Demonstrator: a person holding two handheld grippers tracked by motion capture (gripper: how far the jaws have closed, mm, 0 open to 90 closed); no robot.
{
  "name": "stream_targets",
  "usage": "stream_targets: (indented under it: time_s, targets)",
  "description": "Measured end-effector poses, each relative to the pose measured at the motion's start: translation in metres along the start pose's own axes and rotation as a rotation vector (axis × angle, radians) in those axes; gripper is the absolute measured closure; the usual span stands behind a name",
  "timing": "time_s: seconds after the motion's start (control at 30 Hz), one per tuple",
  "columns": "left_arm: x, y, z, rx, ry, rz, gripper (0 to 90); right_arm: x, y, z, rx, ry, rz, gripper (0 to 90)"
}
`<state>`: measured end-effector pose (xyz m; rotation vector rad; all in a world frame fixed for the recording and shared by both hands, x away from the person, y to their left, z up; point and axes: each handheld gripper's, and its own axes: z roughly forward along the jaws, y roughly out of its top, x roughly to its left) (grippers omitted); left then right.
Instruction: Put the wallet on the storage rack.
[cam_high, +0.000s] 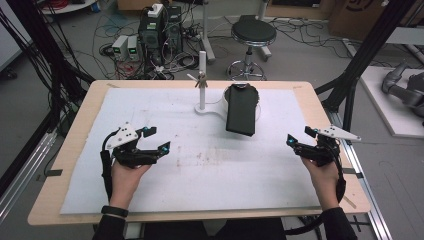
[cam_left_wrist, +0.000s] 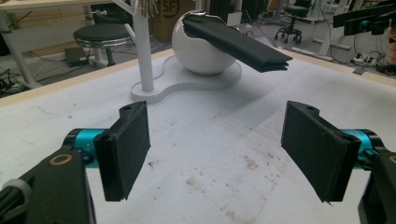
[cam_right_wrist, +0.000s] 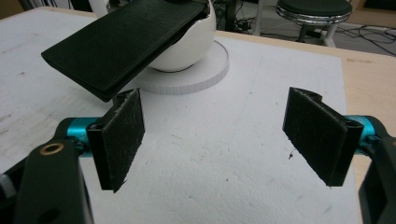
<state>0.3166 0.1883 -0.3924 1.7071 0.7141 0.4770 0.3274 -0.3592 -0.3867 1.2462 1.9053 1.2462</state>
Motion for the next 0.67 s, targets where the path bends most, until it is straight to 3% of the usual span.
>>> stream_targets:
  time_s: [0.67]
  targets:
    - [0.002, -0.004, -0.002, 0.011, 0.007, 0.004, 23.7, -0.005, -0.009, 0.014, 0.057, -0.015, 0.007, 21.3]
